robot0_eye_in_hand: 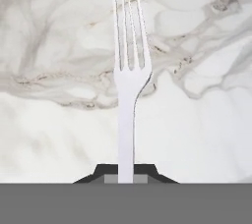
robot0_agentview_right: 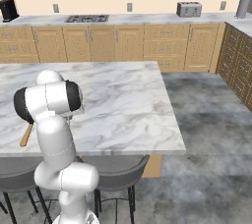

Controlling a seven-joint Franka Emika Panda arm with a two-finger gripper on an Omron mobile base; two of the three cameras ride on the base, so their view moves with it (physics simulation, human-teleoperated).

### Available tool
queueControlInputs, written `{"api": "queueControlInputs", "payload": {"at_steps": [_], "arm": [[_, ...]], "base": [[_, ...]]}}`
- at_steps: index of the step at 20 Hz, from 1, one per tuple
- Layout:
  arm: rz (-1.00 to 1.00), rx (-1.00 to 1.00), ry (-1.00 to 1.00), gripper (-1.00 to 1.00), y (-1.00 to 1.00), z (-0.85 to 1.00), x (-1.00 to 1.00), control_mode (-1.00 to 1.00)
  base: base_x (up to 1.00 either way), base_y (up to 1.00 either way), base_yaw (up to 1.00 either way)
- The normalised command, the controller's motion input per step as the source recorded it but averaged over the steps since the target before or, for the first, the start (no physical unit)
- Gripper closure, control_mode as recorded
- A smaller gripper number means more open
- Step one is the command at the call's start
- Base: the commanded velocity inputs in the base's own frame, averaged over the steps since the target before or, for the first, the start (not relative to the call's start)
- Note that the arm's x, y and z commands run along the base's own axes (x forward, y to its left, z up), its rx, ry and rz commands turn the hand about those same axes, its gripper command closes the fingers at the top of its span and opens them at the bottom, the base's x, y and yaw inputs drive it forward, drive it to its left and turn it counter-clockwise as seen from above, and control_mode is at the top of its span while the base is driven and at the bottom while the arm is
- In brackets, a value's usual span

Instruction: Pick up the metallic utensils from the counter and place them in the open drawer. Make sure not to pick up any wooden utensils.

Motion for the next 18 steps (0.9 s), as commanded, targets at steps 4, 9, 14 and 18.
{"api": "queueControlInputs", "payload": {"at_steps": [4,9,14,18], "arm": [[0.00,0.04,-0.02,1.00,-0.17,0.96,-0.16,-1.00],[0.00,0.05,-0.03,1.00,-0.32,1.00,-0.67,-1.00],[-0.02,0.11,0.00,1.00,-0.41,1.00,-0.99,-1.00],[-0.07,0.11,0.00,1.00,-0.49,0.95,-1.00,-1.00]], "base": [[0.00,0.00,0.00],[0.00,0.00,0.00],[0.00,0.00,0.00],[0.00,0.00,0.00]]}}
